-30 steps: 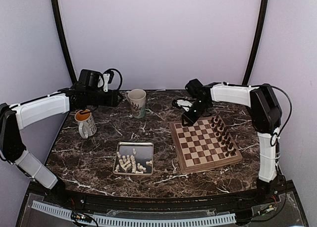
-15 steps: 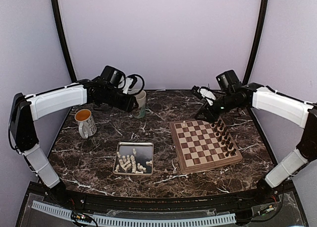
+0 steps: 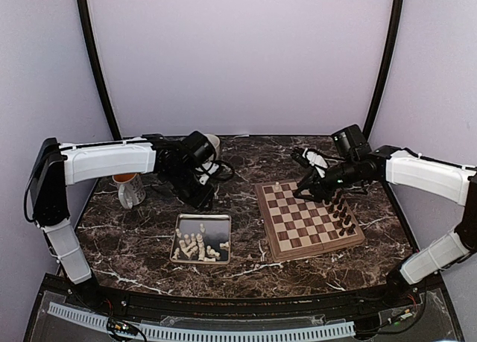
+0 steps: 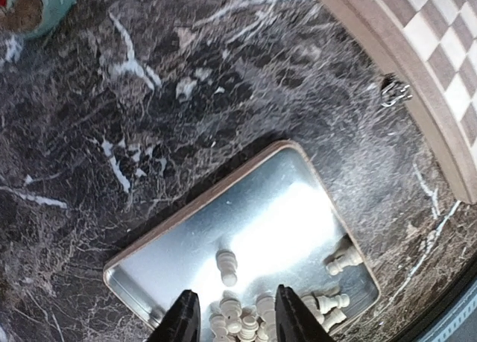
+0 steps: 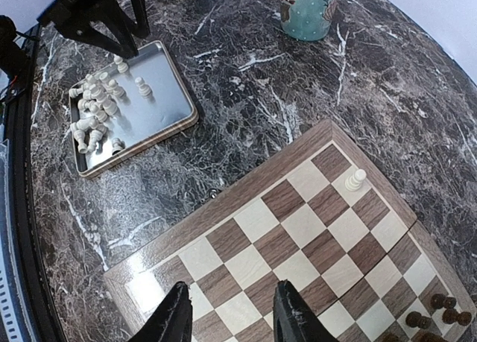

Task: Set up the chess pieces on the board
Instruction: Pick up the pawn from the storage box, then place the pawn on the chessboard, then pick up the pawn from the chessboard, then place the pawn at b2, then pick up the queen from the storage box.

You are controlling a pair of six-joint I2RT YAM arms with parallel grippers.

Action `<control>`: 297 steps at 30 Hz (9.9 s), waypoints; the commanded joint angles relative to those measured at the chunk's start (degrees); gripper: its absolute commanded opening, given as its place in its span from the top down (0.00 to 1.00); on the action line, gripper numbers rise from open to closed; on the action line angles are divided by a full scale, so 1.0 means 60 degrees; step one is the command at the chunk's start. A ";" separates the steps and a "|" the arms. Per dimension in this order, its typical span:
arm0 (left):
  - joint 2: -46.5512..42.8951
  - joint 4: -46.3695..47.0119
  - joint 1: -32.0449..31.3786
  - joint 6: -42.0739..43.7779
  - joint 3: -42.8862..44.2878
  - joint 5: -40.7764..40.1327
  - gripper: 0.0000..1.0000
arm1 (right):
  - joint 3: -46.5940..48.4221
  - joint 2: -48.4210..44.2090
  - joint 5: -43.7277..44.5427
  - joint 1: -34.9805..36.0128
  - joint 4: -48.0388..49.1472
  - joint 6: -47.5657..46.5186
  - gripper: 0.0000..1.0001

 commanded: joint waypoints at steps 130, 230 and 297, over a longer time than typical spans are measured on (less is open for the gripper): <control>-0.0587 0.2858 0.0555 0.1814 0.0579 -0.3224 0.46 | 0.4743 0.4530 0.1691 0.1481 -0.3475 -0.1486 0.57; -0.0015 0.2243 0.0634 0.1766 0.1001 -0.2726 0.49 | 0.6364 0.6429 0.2771 0.0676 -0.3430 -0.0117 0.75; 0.0036 0.0183 -0.1414 -0.0509 -0.1175 -0.0759 0.83 | 0.0471 0.1379 0.1265 -0.0416 0.0127 -0.0433 0.73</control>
